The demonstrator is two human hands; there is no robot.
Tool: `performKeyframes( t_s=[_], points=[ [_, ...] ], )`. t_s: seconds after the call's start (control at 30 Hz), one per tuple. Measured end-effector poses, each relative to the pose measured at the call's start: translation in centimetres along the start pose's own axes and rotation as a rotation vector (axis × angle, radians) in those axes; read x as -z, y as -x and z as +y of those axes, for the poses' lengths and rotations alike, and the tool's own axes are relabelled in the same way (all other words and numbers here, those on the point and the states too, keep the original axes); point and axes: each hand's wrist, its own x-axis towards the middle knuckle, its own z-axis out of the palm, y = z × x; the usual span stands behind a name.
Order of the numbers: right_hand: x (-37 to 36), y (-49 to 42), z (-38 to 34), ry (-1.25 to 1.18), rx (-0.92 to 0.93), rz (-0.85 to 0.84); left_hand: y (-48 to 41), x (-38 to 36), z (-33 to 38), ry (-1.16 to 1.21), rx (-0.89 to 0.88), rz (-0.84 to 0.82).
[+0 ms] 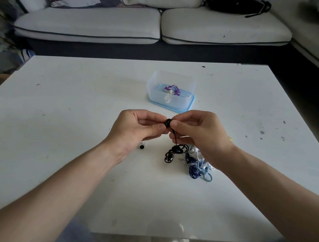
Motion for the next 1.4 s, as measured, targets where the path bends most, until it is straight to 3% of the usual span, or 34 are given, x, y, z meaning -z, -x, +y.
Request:
performKeyframes(
  t_s=[0.6, 1.1, 1.4],
  points=[
    [-0.04, 0.08, -0.07, 0.033, 0.024, 0.007, -0.13, -0.03, -0.19, 0.022, 0.018, 0.007],
    [-0.02, 0.09, 0.33, 0.033, -0.071, 0.037, -0.3, -0.48, -0.82, -0.323, -0.217, 0.046],
    [0.17, -0.24, -0.04, 0.162, 0.039, 0.035, -0.38, 0.03, -0.28, -0.043, -0.012, -0.024]
  ],
)
